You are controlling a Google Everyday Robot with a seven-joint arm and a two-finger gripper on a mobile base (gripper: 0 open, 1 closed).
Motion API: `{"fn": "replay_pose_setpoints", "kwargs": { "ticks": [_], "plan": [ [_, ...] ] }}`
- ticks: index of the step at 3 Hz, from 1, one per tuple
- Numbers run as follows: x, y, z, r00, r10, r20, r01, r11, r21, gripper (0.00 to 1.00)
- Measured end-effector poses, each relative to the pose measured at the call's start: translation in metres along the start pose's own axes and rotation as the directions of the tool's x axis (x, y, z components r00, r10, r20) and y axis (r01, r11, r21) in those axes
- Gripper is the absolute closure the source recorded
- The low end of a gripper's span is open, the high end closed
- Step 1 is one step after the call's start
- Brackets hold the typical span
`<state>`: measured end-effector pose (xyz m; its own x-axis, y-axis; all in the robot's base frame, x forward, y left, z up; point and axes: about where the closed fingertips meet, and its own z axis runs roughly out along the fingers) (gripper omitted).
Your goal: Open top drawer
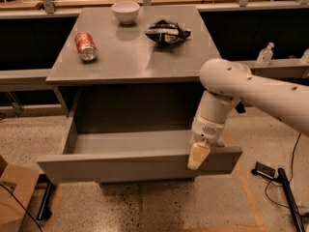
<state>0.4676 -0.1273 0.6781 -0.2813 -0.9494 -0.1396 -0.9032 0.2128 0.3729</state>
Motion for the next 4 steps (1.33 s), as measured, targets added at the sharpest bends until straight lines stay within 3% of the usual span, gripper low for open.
{"fn": "replay_pose_setpoints", "kwargs": {
  "ticks": [1, 2, 3, 4],
  "plan": [
    [0.007, 0.009, -0.001, 1.000, 0.020, -0.013, -0.020, 0.9998, -0.009, 0.67],
    [0.007, 0.009, -0.001, 1.000, 0.020, -0.013, -0.020, 0.9998, -0.009, 0.44],
    [0.034, 0.047, -0.014, 0.995, 0.102, -0.009, -0.102, 0.9948, 0.003, 0.21],
    [0.076, 0.111, -0.048, 0.971, 0.239, -0.008, -0.238, 0.9697, 0.056, 0.00]
  ]
}}
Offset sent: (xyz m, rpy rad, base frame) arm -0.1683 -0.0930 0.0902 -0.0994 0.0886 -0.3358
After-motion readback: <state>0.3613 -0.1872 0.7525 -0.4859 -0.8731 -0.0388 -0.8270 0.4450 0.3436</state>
